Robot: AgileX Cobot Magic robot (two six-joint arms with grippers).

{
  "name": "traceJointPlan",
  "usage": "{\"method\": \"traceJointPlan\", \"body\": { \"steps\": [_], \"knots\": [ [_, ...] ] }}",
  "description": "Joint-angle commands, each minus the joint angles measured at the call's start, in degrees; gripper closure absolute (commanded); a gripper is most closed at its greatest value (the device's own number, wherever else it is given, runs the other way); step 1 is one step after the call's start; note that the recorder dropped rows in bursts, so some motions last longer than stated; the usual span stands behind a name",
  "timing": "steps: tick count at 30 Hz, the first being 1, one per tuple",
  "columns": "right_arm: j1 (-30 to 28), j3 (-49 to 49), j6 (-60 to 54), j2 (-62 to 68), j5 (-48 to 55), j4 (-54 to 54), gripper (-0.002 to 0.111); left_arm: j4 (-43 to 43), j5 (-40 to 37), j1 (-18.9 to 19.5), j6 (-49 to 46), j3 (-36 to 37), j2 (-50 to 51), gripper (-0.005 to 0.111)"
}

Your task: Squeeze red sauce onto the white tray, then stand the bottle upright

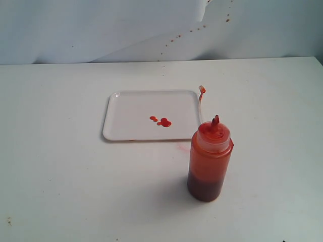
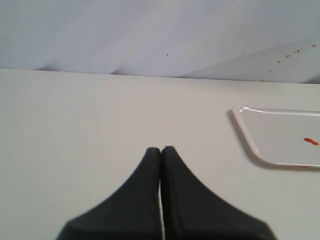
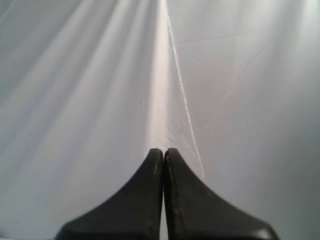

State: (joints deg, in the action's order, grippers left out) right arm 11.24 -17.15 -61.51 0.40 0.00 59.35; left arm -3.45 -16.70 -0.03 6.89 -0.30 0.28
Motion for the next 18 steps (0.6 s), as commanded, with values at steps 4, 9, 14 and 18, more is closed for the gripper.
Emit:
{"method": "traceJointPlan", "body": {
  "steps": [4, 9, 14, 18],
  "knots": [
    [-11.11, 0.02, -0.1, -0.4, -4.71, -0.01, 0.108, -0.16, 0.34, 0.11, 0.23, 0.3, -0.28, 0.107],
    [-18.76, 0.02, -0.1, -0.4, -1.35, 0.2, 0.108, -0.16, 0.34, 0.11, 0.23, 0.3, -0.28, 0.107],
    [-19.56, 0.02, -0.1, -0.4, 3.38, -0.06, 0.108, -0.16, 0.34, 0.11, 0.37, 0.3, -0.28, 0.107],
    [-19.56, 0.02, -0.1, -0.4, 5.56, -0.06, 0.108, -0.16, 0.34, 0.11, 0.37, 0.3, -0.28, 0.107]
  ]
}}
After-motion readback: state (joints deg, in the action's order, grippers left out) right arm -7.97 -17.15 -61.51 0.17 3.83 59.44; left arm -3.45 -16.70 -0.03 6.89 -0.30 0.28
